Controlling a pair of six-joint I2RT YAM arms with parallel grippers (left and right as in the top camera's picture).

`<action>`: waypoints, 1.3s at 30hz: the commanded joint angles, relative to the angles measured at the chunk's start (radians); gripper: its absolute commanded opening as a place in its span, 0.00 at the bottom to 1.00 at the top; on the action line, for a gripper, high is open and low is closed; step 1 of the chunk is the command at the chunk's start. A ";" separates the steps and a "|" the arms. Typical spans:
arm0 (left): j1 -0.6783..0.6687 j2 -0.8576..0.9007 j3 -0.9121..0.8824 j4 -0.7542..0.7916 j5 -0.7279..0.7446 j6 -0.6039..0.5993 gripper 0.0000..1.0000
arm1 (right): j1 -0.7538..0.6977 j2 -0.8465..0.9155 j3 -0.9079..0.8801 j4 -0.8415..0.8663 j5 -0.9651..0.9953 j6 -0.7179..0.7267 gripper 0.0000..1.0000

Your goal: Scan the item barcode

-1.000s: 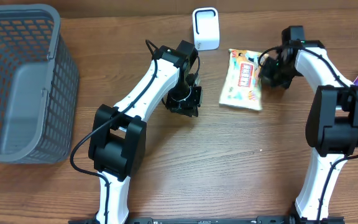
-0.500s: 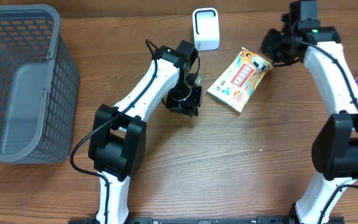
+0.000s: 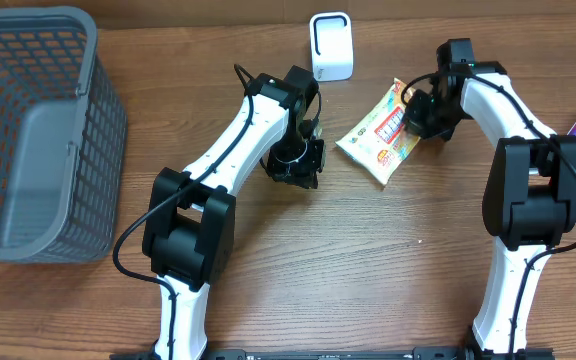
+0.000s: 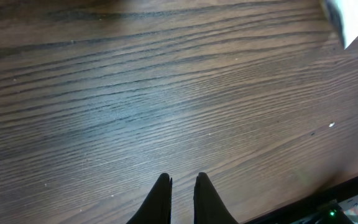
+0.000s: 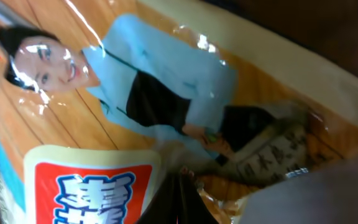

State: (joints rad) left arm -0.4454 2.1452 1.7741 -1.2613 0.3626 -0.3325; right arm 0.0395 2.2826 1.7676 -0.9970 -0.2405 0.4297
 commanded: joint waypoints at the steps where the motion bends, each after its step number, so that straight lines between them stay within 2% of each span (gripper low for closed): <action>1: 0.000 0.006 0.018 -0.003 -0.007 0.015 0.08 | -0.001 0.012 0.005 -0.127 0.093 -0.011 0.04; 3: 0.000 0.006 0.018 -0.002 -0.007 0.015 0.08 | 0.004 -0.032 0.023 -0.226 0.089 -0.016 0.04; 6: 0.000 0.006 0.018 0.006 -0.006 0.015 0.07 | 0.028 -0.135 0.035 -0.327 0.009 -0.112 0.04; 9: -0.001 0.006 0.018 0.051 0.031 0.014 0.04 | 0.043 -0.203 0.035 -0.291 0.003 -0.135 0.04; 12: -0.002 0.006 0.018 0.138 0.136 0.008 0.04 | 0.024 -0.204 0.029 -0.248 0.003 -0.150 0.04; 13: -0.006 0.007 0.018 0.208 0.188 -0.023 0.04 | 0.014 -0.203 0.020 -0.233 0.003 -0.150 0.04; 18: -0.061 0.027 0.014 0.412 0.196 -0.184 0.04 | -0.003 -0.201 -0.023 -0.211 0.003 -0.146 0.05; 26: -0.167 0.125 0.014 0.665 0.177 -0.286 0.04 | -0.003 -0.200 -0.033 -0.192 -0.023 -0.146 0.05; 30: -0.169 0.193 0.014 0.623 0.102 -0.307 0.04 | -0.003 -0.200 -0.033 -0.180 -0.023 -0.146 0.05; 34: -0.128 0.218 0.014 0.432 -0.149 -0.417 0.04 | -0.002 -0.200 -0.035 -0.171 -0.023 -0.146 0.06; 39: -0.061 0.216 0.015 0.327 -0.160 -0.435 0.04 | -0.001 -0.195 -0.078 -0.126 -0.044 -0.146 0.08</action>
State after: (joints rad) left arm -0.5522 2.3264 1.8038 -0.8963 0.3233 -0.7315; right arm 0.0345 2.0872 1.7191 -1.1393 -0.2588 0.2874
